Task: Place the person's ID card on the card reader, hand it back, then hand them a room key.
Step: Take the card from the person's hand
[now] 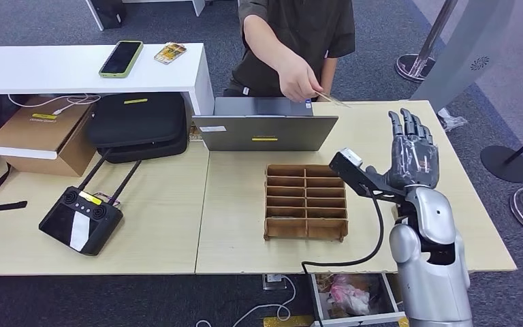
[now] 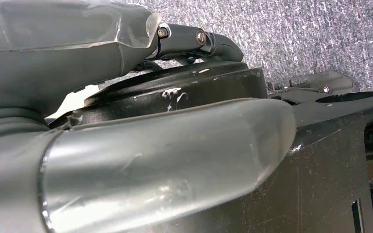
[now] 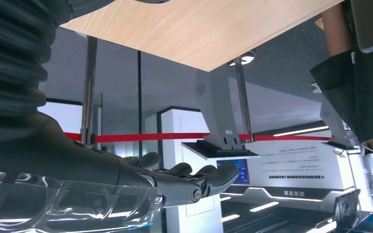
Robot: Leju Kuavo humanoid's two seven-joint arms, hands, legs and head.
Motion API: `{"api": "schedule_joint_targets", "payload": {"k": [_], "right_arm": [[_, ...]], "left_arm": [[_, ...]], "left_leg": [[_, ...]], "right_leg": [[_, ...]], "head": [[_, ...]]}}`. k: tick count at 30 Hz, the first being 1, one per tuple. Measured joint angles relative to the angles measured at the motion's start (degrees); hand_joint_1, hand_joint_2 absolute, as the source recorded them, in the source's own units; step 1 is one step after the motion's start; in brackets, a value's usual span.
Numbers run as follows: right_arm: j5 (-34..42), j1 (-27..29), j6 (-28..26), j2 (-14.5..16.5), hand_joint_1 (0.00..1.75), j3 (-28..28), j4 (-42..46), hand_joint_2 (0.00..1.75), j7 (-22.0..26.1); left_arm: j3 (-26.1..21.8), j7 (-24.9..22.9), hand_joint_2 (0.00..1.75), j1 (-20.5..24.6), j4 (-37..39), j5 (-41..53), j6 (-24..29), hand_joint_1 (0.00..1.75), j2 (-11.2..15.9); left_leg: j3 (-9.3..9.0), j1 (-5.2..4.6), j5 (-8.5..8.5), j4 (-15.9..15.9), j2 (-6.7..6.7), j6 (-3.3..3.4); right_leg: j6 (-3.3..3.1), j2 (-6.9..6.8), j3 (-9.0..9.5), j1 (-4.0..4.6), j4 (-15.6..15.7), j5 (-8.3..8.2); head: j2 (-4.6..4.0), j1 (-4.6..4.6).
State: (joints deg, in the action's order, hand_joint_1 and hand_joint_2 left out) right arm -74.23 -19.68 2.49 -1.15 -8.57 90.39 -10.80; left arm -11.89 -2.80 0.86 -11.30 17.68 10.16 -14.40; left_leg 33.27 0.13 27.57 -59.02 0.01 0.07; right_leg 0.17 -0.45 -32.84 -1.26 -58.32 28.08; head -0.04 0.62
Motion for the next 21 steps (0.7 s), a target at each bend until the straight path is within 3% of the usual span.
{"api": "schedule_joint_targets", "payload": {"k": [10,16,21], "right_arm": [[0.4,-1.5,-0.1,0.0,0.00,-0.3,-1.3,1.75,0.9],[3.5,-13.2,0.4,-0.1,0.00,-3.1,-9.1,1.75,2.5],[6.8,-26.1,1.6,0.7,0.00,-6.8,-22.2,1.75,4.2]], "left_arm": [[0.0,0.0,0.00,0.0,0.0,0.2,0.0,0.00,0.0],[0.0,0.0,0.00,0.1,0.0,0.9,0.0,0.00,0.0],[0.1,-0.1,0.00,0.2,0.0,1.3,-0.6,0.00,0.0]], "left_leg": [[0.05,-0.01,-0.01,0.0,0.03,0.00],[0.08,-0.02,-0.07,0.0,0.10,-0.07],[0.19,-0.03,-0.19,0.0,0.06,-0.12]], "right_leg": [[0.00,0.04,-0.01,-0.01,0.0,-0.02],[-0.02,0.13,-0.10,-0.01,-0.1,-0.10],[-0.04,0.13,-0.29,-0.02,-0.2,-0.16]], "head": [[0.00,0.01],[0.00,0.01],[0.00,0.00]]}}
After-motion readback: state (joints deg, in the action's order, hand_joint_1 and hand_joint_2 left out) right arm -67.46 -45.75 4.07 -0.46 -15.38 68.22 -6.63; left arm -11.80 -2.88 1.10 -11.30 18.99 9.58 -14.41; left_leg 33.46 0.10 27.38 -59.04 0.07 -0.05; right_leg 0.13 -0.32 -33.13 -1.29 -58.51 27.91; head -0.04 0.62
